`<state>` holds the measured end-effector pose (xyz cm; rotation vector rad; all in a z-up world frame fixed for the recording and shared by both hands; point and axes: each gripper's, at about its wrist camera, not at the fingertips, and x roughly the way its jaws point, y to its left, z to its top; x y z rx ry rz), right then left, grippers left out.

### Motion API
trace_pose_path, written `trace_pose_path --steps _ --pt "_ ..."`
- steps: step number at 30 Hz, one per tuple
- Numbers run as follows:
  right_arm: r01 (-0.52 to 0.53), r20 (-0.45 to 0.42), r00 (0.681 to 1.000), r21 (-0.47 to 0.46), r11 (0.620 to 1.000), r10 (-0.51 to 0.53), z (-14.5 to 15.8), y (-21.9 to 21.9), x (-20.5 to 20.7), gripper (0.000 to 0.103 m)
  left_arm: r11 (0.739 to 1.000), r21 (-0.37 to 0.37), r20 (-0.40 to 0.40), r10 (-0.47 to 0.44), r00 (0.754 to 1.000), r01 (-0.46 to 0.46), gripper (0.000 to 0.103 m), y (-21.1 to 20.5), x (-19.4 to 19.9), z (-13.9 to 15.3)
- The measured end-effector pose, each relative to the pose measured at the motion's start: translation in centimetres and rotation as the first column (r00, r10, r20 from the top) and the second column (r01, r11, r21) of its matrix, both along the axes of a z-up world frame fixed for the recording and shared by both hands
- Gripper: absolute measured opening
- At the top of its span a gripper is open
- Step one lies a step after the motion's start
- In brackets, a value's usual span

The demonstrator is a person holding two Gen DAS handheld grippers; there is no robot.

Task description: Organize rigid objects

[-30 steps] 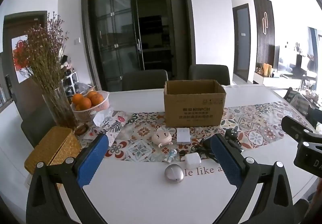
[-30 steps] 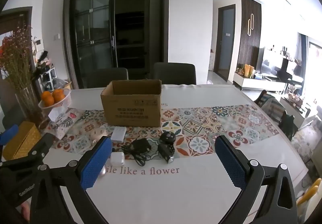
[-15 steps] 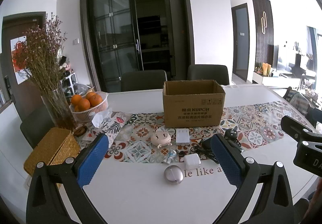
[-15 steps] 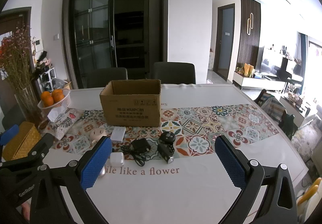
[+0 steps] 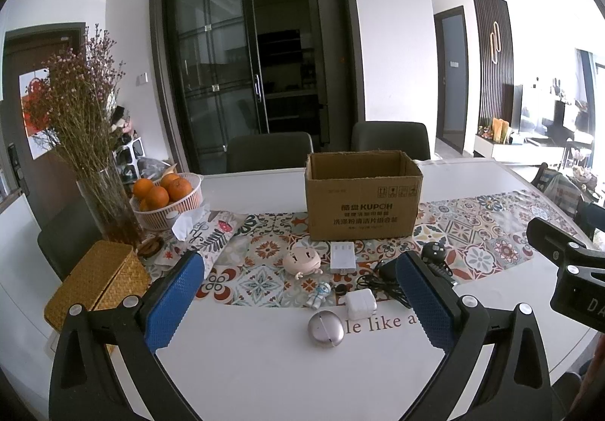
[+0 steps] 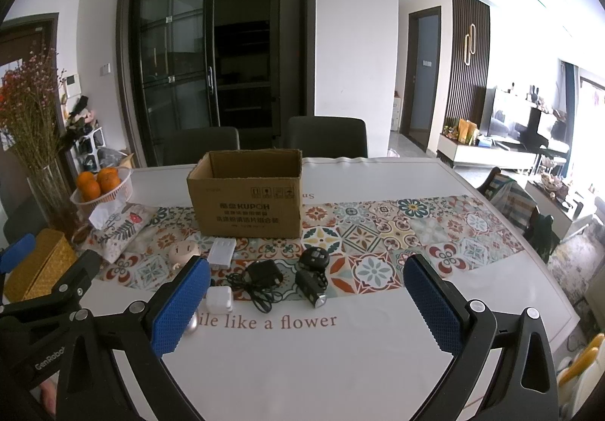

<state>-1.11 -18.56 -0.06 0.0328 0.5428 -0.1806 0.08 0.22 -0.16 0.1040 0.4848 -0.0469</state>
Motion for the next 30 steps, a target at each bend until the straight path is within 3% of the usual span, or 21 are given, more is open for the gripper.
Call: trace_pose_path --steps 30 --pt "0.000 -0.002 1.000 0.001 1.000 0.000 -0.02 0.05 0.21 0.103 1.000 0.002 0.000 -0.011 1.000 0.011 0.103 -0.47 0.05 -0.11"
